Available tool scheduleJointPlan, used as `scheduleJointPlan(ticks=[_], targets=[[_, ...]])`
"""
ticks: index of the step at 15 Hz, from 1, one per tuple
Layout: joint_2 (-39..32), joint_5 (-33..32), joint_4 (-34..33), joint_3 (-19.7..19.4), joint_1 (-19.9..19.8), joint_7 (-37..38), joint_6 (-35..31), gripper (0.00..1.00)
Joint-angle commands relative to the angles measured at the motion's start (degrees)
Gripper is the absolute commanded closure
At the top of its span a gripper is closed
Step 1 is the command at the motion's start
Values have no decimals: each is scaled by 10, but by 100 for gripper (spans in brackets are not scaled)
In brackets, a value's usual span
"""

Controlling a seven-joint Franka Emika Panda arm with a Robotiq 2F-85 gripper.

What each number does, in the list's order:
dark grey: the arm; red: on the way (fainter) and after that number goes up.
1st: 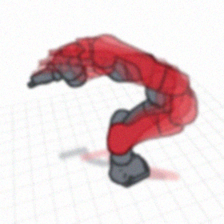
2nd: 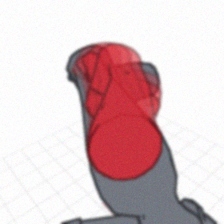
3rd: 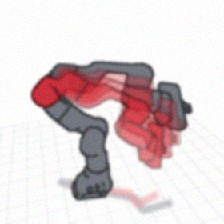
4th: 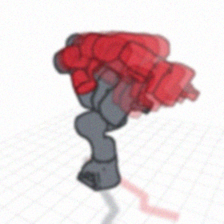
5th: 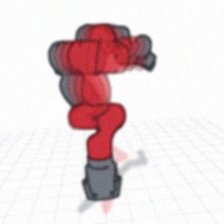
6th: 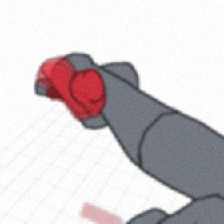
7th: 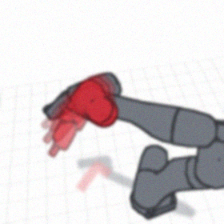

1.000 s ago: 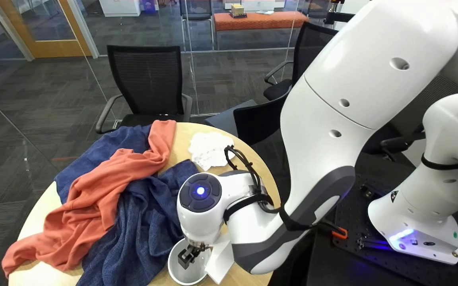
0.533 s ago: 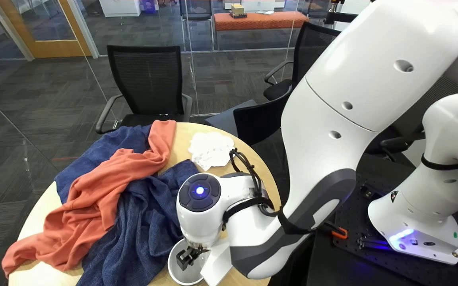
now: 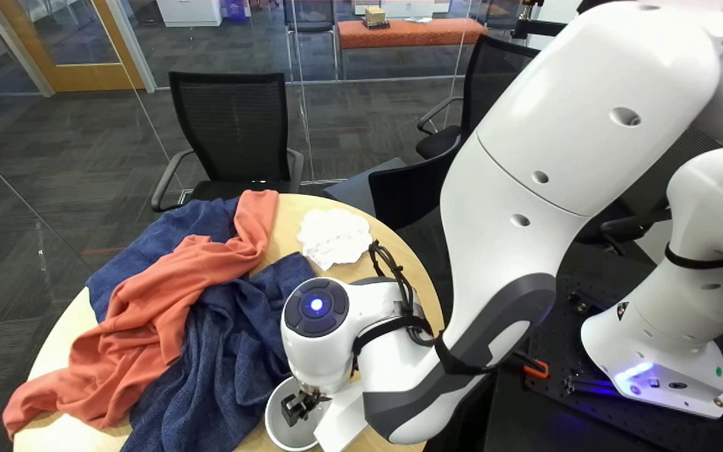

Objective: Put the cup on the right side of the marker

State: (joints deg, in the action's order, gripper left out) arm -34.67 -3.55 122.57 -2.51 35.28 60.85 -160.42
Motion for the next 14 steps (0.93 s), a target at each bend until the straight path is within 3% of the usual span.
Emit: scheduleJointPlan(ticks=[1, 2, 4, 13, 14], targets=[[-5, 14, -8, 3, 5, 22, 18, 1], [-7, 13, -9, 3, 7, 24, 17, 25], [-9, 13, -9, 1, 10, 28, 18, 30], [-5, 10, -10, 6, 16, 31, 21, 99], [-3, 9, -11, 6, 15, 28, 21, 100]])
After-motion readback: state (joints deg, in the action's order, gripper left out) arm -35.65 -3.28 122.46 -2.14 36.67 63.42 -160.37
